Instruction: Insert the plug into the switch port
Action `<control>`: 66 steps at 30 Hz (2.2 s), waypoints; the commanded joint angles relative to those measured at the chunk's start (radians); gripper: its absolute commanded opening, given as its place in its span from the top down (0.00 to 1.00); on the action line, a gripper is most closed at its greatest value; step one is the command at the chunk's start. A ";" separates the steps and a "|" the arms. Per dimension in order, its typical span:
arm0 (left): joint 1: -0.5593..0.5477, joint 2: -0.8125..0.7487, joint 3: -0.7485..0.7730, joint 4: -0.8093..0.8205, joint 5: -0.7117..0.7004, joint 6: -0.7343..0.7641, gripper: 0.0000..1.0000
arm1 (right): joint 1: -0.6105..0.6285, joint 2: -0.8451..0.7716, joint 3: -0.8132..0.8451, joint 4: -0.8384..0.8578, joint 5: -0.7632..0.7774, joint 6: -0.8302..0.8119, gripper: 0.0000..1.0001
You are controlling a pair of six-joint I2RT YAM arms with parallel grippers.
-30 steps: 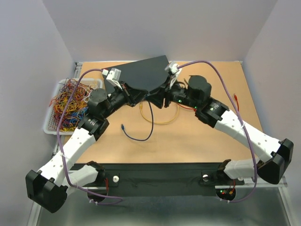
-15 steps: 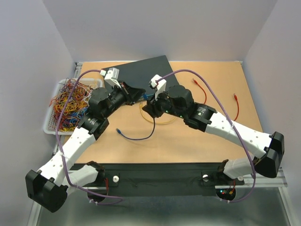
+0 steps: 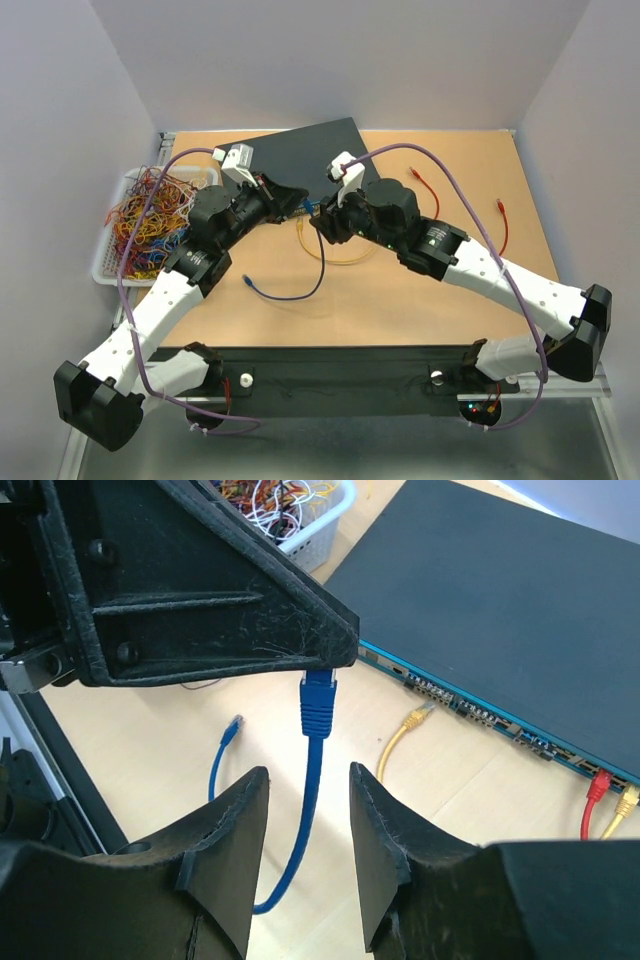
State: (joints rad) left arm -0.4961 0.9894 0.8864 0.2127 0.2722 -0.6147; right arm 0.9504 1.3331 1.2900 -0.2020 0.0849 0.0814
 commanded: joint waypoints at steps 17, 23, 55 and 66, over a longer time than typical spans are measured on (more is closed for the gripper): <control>-0.001 -0.041 0.014 0.048 0.013 -0.006 1.00 | 0.002 0.071 0.081 0.111 0.133 0.012 0.60; -0.002 -0.040 0.009 0.053 0.016 -0.008 1.00 | 0.002 0.066 0.075 0.145 0.147 0.035 0.65; 0.138 -0.064 0.141 -0.295 -0.166 0.401 0.08 | -0.384 0.119 -0.178 -0.048 -0.177 0.242 1.00; 0.226 -0.025 0.046 -0.242 -0.120 0.443 0.08 | -0.504 0.546 0.044 -0.051 -0.326 0.236 1.00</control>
State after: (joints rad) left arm -0.2886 0.9546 0.9573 -0.0715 0.1226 -0.2005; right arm 0.4843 1.8439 1.2255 -0.2668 -0.1829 0.3183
